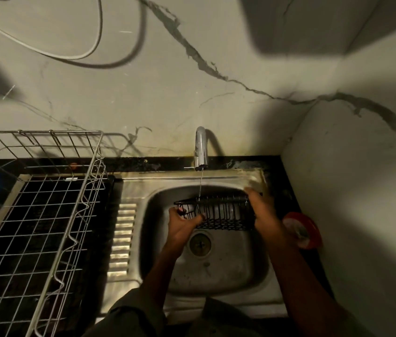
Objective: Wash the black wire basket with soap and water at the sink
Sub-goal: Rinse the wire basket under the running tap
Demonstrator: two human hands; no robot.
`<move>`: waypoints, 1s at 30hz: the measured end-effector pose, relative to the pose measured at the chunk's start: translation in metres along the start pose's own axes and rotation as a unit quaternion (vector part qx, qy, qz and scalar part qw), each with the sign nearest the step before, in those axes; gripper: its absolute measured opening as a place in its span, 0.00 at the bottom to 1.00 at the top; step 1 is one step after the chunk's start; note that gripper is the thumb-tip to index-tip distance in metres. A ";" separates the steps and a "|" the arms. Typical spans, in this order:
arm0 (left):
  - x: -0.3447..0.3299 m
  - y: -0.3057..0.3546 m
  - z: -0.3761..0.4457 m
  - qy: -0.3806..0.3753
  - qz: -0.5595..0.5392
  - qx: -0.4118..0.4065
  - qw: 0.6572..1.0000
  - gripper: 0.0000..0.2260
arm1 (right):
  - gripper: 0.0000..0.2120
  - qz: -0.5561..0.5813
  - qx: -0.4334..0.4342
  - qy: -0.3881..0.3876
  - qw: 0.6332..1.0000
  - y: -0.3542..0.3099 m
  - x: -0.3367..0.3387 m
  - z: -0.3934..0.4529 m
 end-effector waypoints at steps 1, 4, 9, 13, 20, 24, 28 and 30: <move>0.000 0.000 -0.004 0.001 -0.015 -0.014 1.000 0.32 | 0.34 0.025 -0.018 -0.009 0.999 -0.002 0.002 -0.008; 0.003 -0.006 -0.008 -0.016 -0.051 -0.034 0.998 0.29 | 0.05 0.033 -0.026 -0.031 0.999 -0.016 0.003 -0.037; 0.029 -0.011 -0.008 -0.118 -0.282 0.088 0.948 0.04 | 0.09 0.009 0.109 -0.057 0.992 -0.026 0.015 -0.063; 0.031 -0.017 0.008 -0.105 -0.285 0.192 0.933 0.13 | 0.33 -0.015 0.145 -0.119 0.982 -0.025 0.030 -0.061; -0.008 0.025 0.023 -0.163 -0.215 0.224 0.936 0.34 | 0.37 -0.101 0.248 -0.144 0.953 -0.026 0.048 -0.053; -0.020 0.047 0.044 -0.198 -0.293 0.252 0.901 0.37 | 0.43 -0.137 0.330 -0.164 0.920 -0.019 0.063 -0.046; -0.027 0.050 0.064 -0.191 -0.277 0.255 0.907 0.22 | 0.48 -0.187 0.400 -0.211 0.872 -0.025 0.063 -0.043; -0.029 0.045 0.069 -0.167 -0.271 0.241 0.917 0.18 | 0.42 -0.229 0.436 -0.211 0.844 -0.031 0.057 -0.045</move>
Point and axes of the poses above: each hand's wrist, its own z-axis towards the middle knuckle, its own x-axis out of the back of the hand, y = z × x, the point moved 1 cm from there along z, towards the middle knuckle, and after that the axes turned 2 degrees about x, right-handed, at the moved point
